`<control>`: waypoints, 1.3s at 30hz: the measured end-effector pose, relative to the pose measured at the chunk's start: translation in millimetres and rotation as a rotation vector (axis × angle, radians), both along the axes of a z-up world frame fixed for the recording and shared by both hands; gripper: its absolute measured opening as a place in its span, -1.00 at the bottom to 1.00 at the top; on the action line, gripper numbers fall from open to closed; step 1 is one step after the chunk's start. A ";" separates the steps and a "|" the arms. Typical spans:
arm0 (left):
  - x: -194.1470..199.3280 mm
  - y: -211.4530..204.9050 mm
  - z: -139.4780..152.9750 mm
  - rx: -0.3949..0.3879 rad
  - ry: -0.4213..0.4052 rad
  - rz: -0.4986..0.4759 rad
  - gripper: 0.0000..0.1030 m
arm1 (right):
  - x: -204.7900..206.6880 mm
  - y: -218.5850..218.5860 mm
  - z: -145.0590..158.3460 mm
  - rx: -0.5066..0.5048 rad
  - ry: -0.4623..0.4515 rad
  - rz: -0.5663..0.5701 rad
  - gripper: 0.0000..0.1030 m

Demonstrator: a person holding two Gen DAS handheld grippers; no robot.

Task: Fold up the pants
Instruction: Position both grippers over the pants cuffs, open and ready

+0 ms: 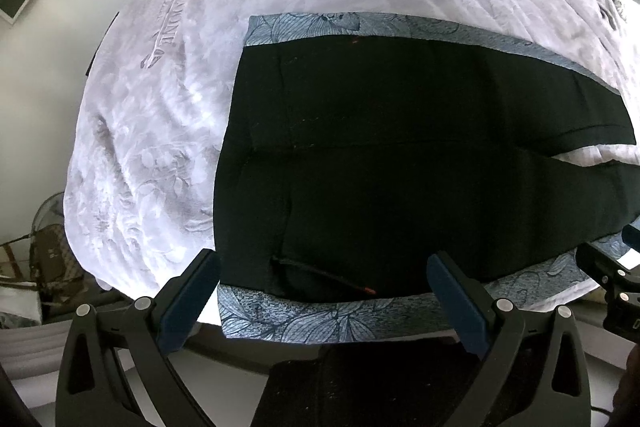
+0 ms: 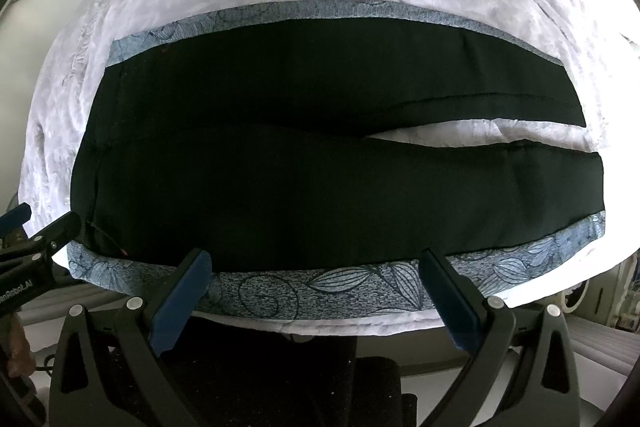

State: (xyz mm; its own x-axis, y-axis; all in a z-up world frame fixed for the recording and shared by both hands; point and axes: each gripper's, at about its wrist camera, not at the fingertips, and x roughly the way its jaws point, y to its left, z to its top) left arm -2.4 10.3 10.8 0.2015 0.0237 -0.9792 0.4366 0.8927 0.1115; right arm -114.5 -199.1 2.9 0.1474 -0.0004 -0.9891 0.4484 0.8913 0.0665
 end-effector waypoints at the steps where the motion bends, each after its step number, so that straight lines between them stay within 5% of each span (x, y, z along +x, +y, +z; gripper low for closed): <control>1: 0.6 0.0 -0.4 0.001 0.001 0.000 1.00 | -0.2 0.6 -0.8 0.000 0.001 0.000 1.00; 18: -1.0 -23.5 11.1 0.025 -0.017 0.022 1.00 | 5.1 -24.8 3.9 0.020 -0.024 0.025 1.00; 30: -44.7 -43.1 21.9 0.024 -0.039 0.161 1.00 | -20.7 -66.0 11.1 0.033 -0.044 0.113 1.00; 39: -45.0 -20.2 10.6 0.003 -0.017 0.226 1.00 | -40.3 -80.5 -3.8 0.117 -0.036 0.085 1.00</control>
State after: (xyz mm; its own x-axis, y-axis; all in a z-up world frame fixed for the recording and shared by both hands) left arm -47.4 -9.9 21.4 0.2068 0.0732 -0.9756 0.2231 0.9674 0.1198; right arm -154.8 -279.6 -0.8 0.1777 0.1290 -0.9756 0.3670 0.9112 0.1873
